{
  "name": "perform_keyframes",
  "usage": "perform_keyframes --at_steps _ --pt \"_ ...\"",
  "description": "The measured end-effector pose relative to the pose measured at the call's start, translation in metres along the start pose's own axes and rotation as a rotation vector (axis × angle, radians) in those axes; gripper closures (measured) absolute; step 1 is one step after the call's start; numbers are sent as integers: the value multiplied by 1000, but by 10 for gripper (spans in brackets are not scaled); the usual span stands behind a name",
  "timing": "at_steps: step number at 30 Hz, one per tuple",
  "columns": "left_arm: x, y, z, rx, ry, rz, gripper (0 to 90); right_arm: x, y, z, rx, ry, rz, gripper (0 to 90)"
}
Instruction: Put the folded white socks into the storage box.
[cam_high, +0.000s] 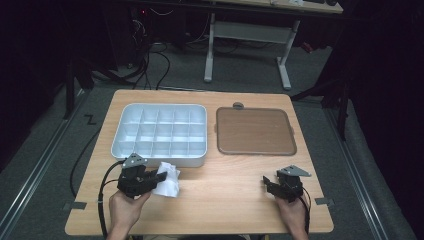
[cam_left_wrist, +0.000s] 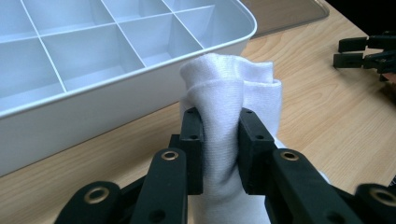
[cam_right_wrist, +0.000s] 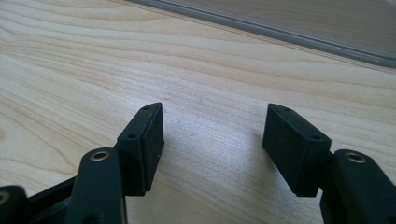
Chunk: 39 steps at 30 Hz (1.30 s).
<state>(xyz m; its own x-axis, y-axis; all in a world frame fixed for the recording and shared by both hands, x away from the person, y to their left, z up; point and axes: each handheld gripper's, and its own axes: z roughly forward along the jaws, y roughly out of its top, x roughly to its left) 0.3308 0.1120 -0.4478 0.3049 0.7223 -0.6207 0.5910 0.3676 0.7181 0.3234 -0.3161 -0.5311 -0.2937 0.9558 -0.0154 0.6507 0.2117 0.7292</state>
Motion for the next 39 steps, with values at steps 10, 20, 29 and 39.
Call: perform_keyframes --at_steps 10,20,29,39 --pt "-5 16 -3 -12 -17 3 748 0 0 0 0 0 0 391" --pt "-7 28 -1 -6 -29 0 748 0 0 0 0 1 0 390" --pt "-9 46 1 -25 -39 -2 748 0 0 0 0 1 0 390" --pt "-9 60 9 -26 -33 9 748 0 0 0 0 1 -3 388"
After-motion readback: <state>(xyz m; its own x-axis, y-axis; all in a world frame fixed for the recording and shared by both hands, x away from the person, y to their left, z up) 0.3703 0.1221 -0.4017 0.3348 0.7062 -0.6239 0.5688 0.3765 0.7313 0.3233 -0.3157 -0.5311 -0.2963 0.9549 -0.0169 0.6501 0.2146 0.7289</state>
